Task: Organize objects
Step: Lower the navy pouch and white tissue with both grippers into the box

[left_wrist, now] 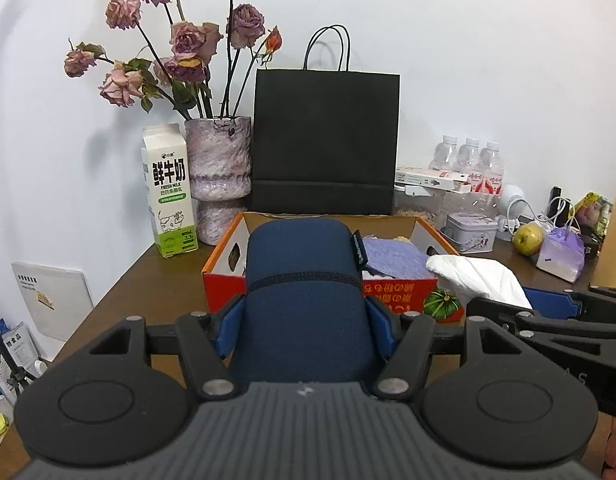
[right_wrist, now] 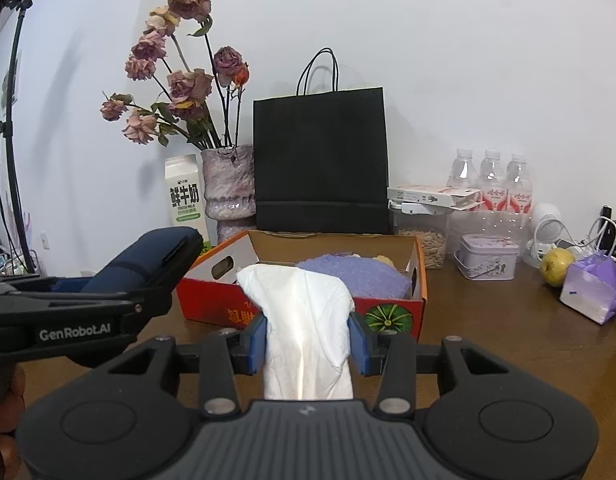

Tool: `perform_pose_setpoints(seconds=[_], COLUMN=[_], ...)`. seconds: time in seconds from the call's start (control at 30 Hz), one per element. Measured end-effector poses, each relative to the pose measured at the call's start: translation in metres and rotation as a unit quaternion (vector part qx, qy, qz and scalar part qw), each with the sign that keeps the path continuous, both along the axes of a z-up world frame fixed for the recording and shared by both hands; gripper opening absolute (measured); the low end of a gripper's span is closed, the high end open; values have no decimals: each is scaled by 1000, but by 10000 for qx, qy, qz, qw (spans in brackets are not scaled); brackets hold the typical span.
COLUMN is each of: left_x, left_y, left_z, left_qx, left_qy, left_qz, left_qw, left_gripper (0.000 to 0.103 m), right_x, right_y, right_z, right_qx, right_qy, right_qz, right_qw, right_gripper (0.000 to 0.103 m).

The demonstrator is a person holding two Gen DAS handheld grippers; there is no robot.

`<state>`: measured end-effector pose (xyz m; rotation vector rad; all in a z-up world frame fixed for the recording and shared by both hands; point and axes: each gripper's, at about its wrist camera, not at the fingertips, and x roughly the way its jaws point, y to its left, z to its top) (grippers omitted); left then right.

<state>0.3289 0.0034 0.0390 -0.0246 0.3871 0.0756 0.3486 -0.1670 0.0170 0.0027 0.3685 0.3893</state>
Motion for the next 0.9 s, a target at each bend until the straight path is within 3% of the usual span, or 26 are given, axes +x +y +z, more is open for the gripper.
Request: perform_pose_setpoints(seconds=[0.9], left_x=[95], left_y=[11], left_z=[-3], left_qx=[-152], left_qy=[22], left_qz=[103], left_qw=[9998], left_gripper=[65], right_x=[96], right_y=[30], right_z=[7], right_qx=[-11], right_qy=[-127], right_qz=[278], right_qw=[9995], right_gripper=[41])
